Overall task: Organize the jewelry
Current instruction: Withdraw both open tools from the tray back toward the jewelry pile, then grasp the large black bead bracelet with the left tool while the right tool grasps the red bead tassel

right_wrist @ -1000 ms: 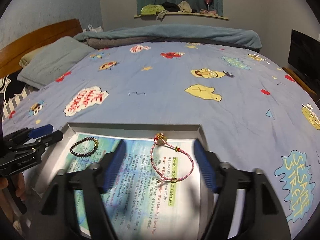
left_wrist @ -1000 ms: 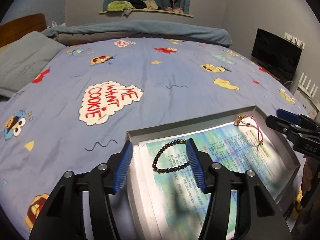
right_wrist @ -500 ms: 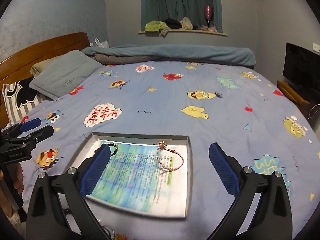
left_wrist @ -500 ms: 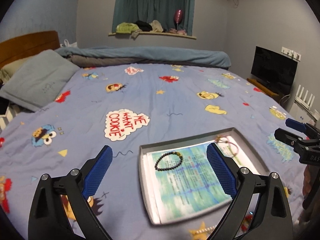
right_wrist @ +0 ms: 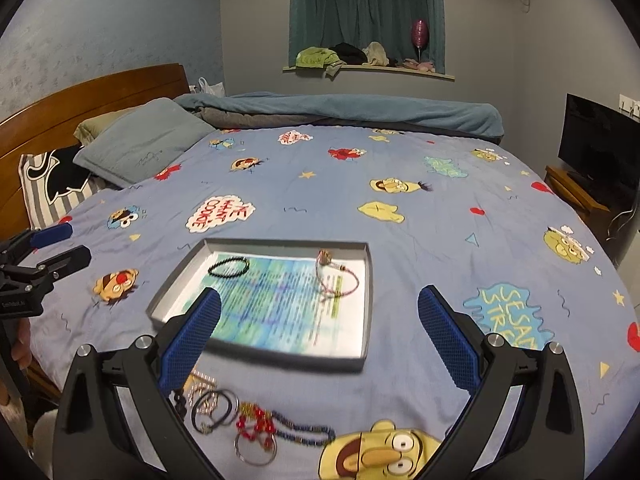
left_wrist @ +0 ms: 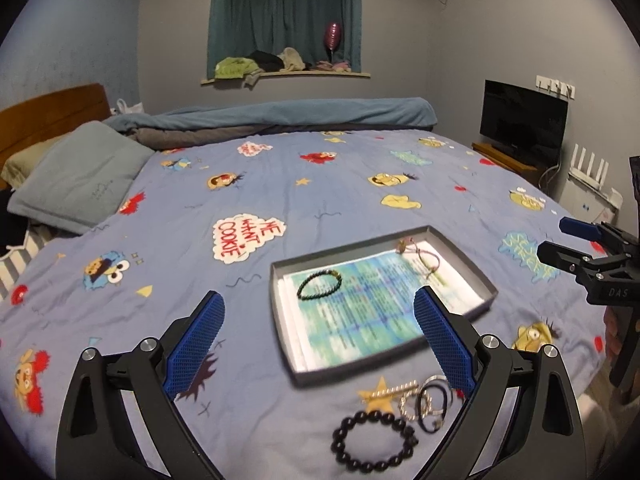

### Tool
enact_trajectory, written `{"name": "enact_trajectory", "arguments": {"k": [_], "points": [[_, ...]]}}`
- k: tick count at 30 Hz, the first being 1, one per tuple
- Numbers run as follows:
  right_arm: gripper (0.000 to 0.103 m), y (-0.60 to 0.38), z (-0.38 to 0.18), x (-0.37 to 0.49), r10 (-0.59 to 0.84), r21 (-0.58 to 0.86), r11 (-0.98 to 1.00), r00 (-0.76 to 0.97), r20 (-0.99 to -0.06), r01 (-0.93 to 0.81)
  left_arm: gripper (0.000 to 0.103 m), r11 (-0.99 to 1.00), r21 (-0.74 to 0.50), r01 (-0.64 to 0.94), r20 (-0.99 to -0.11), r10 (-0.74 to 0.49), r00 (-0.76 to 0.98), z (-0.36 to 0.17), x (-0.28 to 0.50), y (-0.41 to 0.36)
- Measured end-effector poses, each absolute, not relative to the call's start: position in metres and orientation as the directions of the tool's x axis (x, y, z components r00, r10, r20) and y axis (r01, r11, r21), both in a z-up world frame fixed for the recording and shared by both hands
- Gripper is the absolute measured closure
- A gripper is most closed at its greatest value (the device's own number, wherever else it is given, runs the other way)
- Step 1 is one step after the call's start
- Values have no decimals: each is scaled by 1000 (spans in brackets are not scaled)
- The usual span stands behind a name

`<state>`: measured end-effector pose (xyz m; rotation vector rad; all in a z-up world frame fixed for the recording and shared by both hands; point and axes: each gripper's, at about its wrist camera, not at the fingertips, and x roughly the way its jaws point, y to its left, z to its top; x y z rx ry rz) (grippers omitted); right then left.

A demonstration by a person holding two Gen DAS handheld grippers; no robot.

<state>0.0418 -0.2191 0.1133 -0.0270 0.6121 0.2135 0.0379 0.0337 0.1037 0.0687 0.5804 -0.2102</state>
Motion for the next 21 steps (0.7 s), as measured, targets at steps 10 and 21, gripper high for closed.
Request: {"name": "enact_trajectory", "arguments": {"k": [10, 21], "points": [[6, -212, 81, 15, 196, 14, 972, 769, -608, -237, 8, 975, -8, 221, -593, -182, 785, 73, 5, 43], [6, -225, 31, 10, 198, 60, 976, 730, -655, -211, 8, 977, -45, 209, -682, -183, 708, 10, 2, 45]]}}
